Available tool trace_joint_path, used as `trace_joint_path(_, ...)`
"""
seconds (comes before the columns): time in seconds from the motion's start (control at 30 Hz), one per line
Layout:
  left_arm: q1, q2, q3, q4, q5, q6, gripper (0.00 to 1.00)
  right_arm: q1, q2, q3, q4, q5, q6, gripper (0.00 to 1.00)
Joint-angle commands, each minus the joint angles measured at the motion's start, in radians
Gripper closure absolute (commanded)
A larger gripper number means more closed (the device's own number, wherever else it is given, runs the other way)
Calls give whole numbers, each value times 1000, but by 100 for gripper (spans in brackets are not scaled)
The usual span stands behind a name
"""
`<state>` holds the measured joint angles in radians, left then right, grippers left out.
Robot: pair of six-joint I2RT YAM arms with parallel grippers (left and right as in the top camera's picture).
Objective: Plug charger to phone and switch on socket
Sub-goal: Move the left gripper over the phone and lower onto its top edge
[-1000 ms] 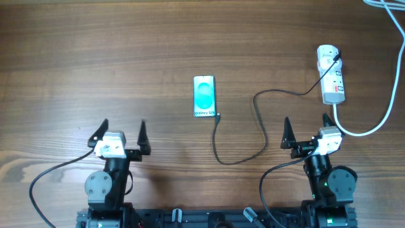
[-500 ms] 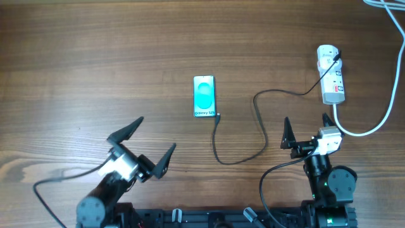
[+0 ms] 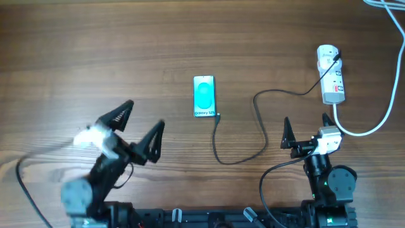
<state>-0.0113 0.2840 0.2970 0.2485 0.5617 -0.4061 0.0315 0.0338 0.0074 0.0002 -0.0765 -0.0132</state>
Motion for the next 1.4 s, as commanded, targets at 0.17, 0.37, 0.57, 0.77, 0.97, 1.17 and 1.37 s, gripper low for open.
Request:
trace_joint_path(0.17, -4, 580, 513, -483, 333, 57, 0, 5, -3, -2, 1, 16, -10, 0)
trace_joint_path(0.37, -56, 745, 563, -598, 219, -47, 0, 5, -3, -2, 1, 16, -11, 1)
trace_joint_path(0.57, -269, 993, 986, -1098, -229, -43, 0, 5, -3, -2, 1, 16, -10, 1)
trace_joint_path(0.77, -443, 1348, 1321, -1398, -432, -44, 0, 5, -3, -2, 1, 16, -11, 0)
trace_joint_path(0.97, -505, 1487, 1321, -1421, -436, -175, 0, 5, -3, -2, 1, 16, -10, 0)
trace_joint_path(1.17, -513, 1588, 1336, -1495, -449, -178, 0, 5, -3, -2, 1, 16, -10, 0)
trace_joint_path(1.37, -513, 1643, 1472, -1523, -520, -179, 1, 5, -3, -2, 1, 16, -10, 0)
